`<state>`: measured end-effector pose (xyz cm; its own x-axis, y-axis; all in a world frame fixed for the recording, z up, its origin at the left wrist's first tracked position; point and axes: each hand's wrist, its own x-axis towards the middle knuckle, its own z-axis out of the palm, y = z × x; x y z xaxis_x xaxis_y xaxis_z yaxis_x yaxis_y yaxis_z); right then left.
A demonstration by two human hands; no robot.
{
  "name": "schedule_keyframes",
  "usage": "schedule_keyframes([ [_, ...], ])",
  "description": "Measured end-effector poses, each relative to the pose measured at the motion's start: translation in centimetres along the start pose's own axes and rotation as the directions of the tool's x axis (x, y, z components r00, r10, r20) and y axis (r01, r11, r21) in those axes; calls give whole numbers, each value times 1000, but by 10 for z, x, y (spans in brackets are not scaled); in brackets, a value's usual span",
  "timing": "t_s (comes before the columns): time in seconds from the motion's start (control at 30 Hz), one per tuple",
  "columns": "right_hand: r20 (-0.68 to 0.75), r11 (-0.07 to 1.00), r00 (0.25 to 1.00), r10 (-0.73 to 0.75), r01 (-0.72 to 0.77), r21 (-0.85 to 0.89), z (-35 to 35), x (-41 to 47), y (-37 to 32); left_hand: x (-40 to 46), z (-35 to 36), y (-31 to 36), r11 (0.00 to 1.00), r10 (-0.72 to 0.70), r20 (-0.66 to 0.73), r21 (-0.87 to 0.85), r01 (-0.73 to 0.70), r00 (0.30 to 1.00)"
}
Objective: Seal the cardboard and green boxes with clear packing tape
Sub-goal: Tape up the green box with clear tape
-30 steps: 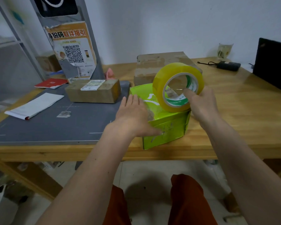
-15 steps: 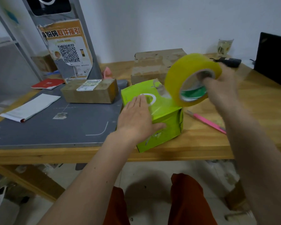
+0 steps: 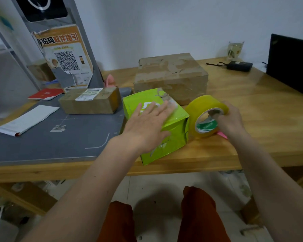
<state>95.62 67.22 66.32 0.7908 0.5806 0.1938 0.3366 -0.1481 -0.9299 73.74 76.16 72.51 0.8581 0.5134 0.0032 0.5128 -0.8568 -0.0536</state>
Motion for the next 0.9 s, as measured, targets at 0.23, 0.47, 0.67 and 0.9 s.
schedule_keyframes([
  [0.23,7,998,999,-35,35,-50,0,2,-4,29,-10,15,990,117,124,-95,-106,985],
  [0.47,38,994,999,-16,20,-107,-1,1,-4,43,-2,15,982,-111,134,-135,129,985],
  [0.67,59,987,986,155,-152,-47,4,-2,-5,34,1,15,963,-221,109,-131,235,969],
  [0.9,73,983,981,178,-174,-57,11,-12,-1,46,-6,17,965,-208,193,-117,233,959],
])
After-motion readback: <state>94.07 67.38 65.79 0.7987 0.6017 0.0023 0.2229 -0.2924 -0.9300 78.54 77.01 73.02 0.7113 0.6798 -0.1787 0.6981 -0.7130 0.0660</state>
